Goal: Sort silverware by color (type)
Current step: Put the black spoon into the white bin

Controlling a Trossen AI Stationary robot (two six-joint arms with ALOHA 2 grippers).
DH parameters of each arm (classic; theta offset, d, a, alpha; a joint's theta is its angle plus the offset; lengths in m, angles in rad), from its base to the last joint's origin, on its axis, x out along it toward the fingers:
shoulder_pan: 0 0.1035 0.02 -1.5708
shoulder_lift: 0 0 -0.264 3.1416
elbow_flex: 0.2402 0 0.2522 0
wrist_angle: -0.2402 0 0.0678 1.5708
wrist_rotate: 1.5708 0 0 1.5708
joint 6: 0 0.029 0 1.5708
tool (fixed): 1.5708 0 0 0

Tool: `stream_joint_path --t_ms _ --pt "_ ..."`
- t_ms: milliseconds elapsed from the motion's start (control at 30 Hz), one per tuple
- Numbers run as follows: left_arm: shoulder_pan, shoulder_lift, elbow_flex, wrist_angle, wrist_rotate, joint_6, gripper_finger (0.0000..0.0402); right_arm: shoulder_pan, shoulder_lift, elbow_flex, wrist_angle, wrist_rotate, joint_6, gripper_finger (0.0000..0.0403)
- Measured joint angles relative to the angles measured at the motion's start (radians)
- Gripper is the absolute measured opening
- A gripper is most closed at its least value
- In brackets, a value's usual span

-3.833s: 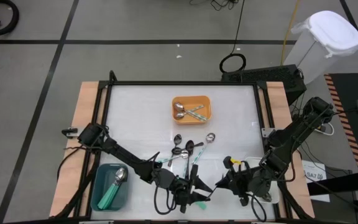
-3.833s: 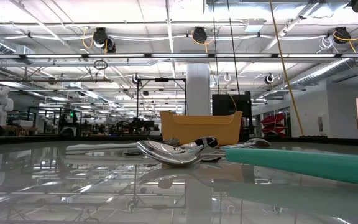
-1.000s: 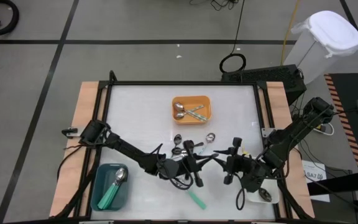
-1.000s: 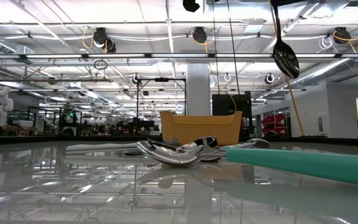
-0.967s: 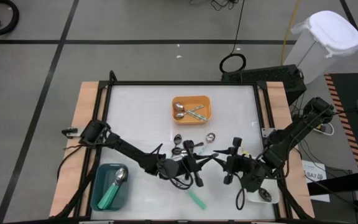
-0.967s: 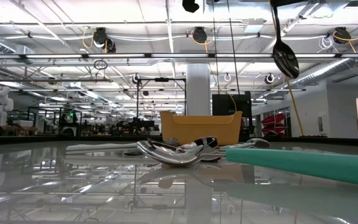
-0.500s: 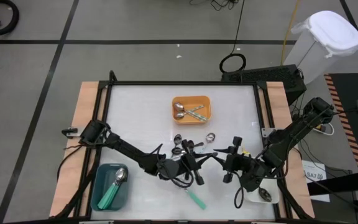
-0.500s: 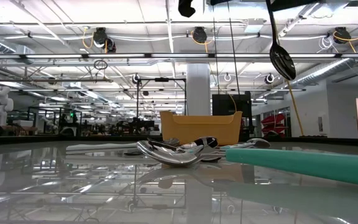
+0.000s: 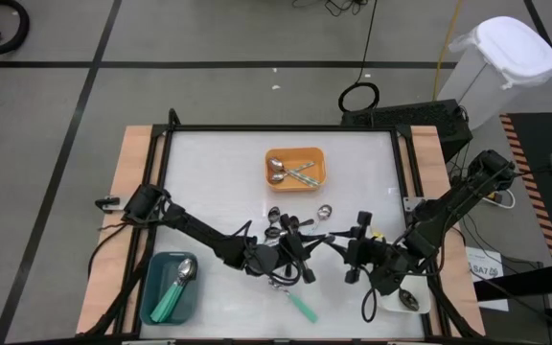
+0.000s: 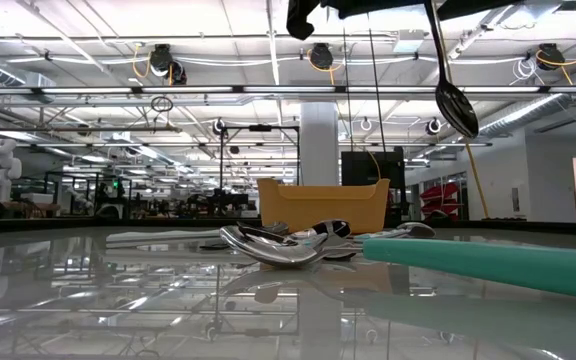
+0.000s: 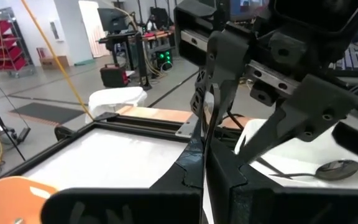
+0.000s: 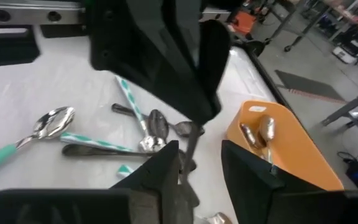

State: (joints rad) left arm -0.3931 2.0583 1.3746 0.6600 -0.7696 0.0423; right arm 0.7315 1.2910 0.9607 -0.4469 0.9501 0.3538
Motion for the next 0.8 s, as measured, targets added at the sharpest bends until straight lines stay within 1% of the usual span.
stream_joint_path --t_ms 133,267,367,467,700,800 --pt "0.002 0.0 0.0 -0.003 0.0 -0.03 0.0 0.0 0.0 0.0 0.001 0.021 0.007 0.0096" --pt "0.003 0.0 0.0 -0.005 -0.03 -0.052 0.0 -0.013 0.007 0.0 0.002 0.019 0.066 0.0075" --pt "0.003 0.0 0.0 -0.005 -0.046 -0.063 0.0 -0.028 0.032 0.0 0.0 0.018 0.092 0.0072" --pt "0.004 0.0 0.0 -0.005 -0.049 -0.071 0.0 -0.049 0.057 0.0 0.013 0.021 0.105 0.0084" --pt "0.008 0.0 0.0 -0.017 -0.073 -0.075 0.0 -0.074 0.082 0.0 0.024 0.071 0.1 0.0134" --pt "0.009 0.0 0.0 -0.033 -0.079 -0.088 0.0 -0.076 0.082 0.0 0.026 0.07 0.098 0.0139"
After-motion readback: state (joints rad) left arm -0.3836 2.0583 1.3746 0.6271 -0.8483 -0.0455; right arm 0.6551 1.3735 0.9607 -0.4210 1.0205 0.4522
